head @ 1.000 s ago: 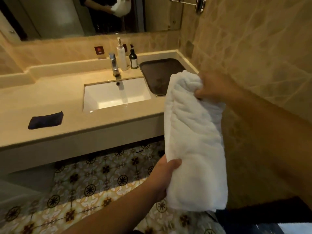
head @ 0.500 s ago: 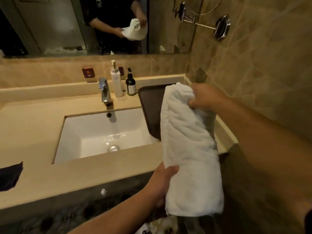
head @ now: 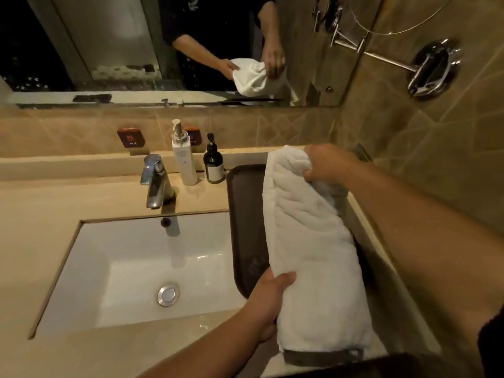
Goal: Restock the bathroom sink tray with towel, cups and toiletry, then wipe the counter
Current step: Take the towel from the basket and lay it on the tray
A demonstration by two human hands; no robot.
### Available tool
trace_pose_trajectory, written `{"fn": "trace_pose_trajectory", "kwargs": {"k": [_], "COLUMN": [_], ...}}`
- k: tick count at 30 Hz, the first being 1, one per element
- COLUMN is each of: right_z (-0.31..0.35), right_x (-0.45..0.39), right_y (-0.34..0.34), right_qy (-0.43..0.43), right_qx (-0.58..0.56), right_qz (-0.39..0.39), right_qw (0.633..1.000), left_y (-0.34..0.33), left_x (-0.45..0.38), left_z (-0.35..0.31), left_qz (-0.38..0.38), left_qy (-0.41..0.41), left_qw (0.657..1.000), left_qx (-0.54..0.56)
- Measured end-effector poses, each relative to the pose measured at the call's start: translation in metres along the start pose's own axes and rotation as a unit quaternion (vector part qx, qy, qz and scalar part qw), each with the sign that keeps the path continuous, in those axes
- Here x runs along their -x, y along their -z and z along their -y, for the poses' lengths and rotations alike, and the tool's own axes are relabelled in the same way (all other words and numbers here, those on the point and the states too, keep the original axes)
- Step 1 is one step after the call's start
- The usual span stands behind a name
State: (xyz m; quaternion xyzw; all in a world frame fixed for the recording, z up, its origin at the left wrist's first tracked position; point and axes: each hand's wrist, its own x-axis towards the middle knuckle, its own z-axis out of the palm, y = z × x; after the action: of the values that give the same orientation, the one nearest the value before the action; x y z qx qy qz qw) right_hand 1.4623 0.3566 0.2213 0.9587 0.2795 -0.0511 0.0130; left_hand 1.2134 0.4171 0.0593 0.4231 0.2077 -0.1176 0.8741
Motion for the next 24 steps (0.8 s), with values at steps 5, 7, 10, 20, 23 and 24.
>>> {"fn": "trace_pose_trajectory", "kwargs": {"k": [5,7,10,20,23,24], "right_z": [-0.019,-0.030,-0.046,-0.056,-0.056,-0.056], "right_x": [-0.062,-0.079,-0.100,-0.141,-0.145,-0.145], "right_y": [-0.021,-0.037,-0.061,-0.115,-0.113,-0.113], "right_qy": [0.040,0.047,0.054,0.041,0.035,0.034], "right_qx": [0.037,0.032,0.030,0.041,0.046,0.047], "right_qz": [0.047,0.044,0.054,0.136,0.153,0.159], "right_qw": [0.997,0.997,0.997,0.989,0.987,0.986], "left_y": [-0.019,-0.025,-0.029,-0.016,-0.016,-0.017], "left_x": [-0.058,-0.078,-0.101,-0.123,-0.122,-0.121], "left_z": [-0.004,0.000,0.004,0.017,0.018,0.017], "left_qz": [-0.017,-0.018,-0.053,-0.124,-0.121,-0.125], "left_qy": [0.024,0.034,0.057,0.075,0.073,0.075], "left_qw": [0.998,0.997,0.996,0.987,0.988,0.987], "left_qx": [0.051,0.061,0.034,-0.072,-0.066,-0.073]}}
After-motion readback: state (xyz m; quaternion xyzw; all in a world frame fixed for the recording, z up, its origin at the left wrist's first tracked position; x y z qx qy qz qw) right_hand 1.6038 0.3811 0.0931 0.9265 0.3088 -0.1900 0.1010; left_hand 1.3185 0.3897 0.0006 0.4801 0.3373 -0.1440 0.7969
